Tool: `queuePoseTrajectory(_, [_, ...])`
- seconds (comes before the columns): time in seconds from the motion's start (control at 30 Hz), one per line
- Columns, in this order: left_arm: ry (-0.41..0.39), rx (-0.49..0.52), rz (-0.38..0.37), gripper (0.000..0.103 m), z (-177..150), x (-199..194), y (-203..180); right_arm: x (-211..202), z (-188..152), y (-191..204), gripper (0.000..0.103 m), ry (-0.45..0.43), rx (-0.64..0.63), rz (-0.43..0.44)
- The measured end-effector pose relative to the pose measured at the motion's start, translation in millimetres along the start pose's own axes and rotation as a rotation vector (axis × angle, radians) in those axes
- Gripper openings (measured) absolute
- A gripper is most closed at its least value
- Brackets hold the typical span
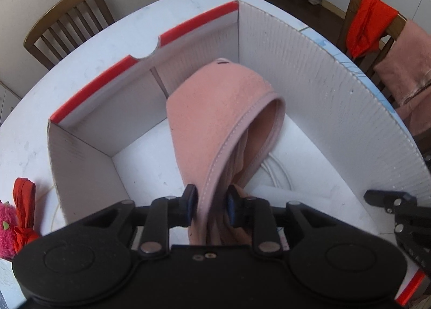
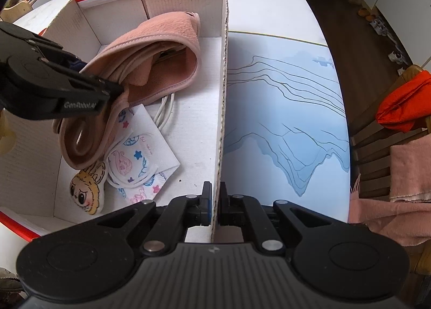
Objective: Organize objects
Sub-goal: 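Carry the pink headband into the shoebox and open the left gripper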
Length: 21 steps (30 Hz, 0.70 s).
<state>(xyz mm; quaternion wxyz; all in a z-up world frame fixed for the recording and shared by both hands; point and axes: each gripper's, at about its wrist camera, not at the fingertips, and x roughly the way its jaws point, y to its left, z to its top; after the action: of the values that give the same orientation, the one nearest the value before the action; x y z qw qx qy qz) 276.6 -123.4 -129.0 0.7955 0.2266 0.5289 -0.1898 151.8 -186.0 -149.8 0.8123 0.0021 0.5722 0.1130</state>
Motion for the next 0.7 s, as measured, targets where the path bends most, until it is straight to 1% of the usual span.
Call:
queuePoseTrajectory(0.1, [0.004, -0.018, -0.008, 0.026, -0.6, 0.7, 2.0, -0.1, 0.1, -0.1, 0.003, 0.001, 0.0, 0.0])
queuePoseTrajectory(0.2, [-0.002, -0.018, -0.007, 0.03, -2.5, -3.2, 3.7, -0.2, -0.1, -0.2, 0.003, 0.0, -0.002, -0.001])
queuePoseTrajectory(0.3, [-0.012, -0.022, -0.004, 0.037, -2.4, -8.1, 2.3, 0.0, 0.0, -0.3, 0.003, 0.001, -0.006, -0.005])
queuePoseTrajectory(0.33, [-0.021, -0.024, -0.011, 0.042, -3.8, -11.0, 2.6, -0.4, 0.1, 0.0, 0.003, 0.001, -0.007, -0.006])
queuePoseTrajectory(0.37, [-0.03, -0.025, -0.01, 0.052, -4.4, -13.5, 2.3, -0.4, 0.1, 0.1, 0.003, 0.002, -0.007, -0.007])
queuePoseTrajectory(0.4, [-0.04, -0.025, -0.007, 0.058, -5.2, -16.9, 1.9, -0.5, 0.0, 0.3, 0.003, 0.001, -0.007, -0.008])
queuePoseTrajectory(0.43, [-0.055, -0.026, -0.008, 0.068, -6.2, -20.8, 1.7, -0.8, 0.0, 0.7, 0.003, 0.001, -0.008, -0.01])
queuePoseTrajectory(0.47, [-0.07, -0.026, -0.011, 0.072, -7.5, -25.1, 1.7, -0.9, 0.1, 1.1, 0.003, 0.001, -0.009, -0.012])
queuePoseTrajectory(0.6, [-0.1, -0.033, -0.039, 0.072, -5.5, -38.2, -0.5, -1.7, 0.4, 2.0, 0.003, 0.0, -0.01, -0.016])
queuePoseTrajectory(0.7, [-0.126, -0.037, -0.05, 0.076, -6.8, -51.0, -0.7, -3.1, 1.1, 3.6, 0.003, -0.001, -0.01, -0.019])
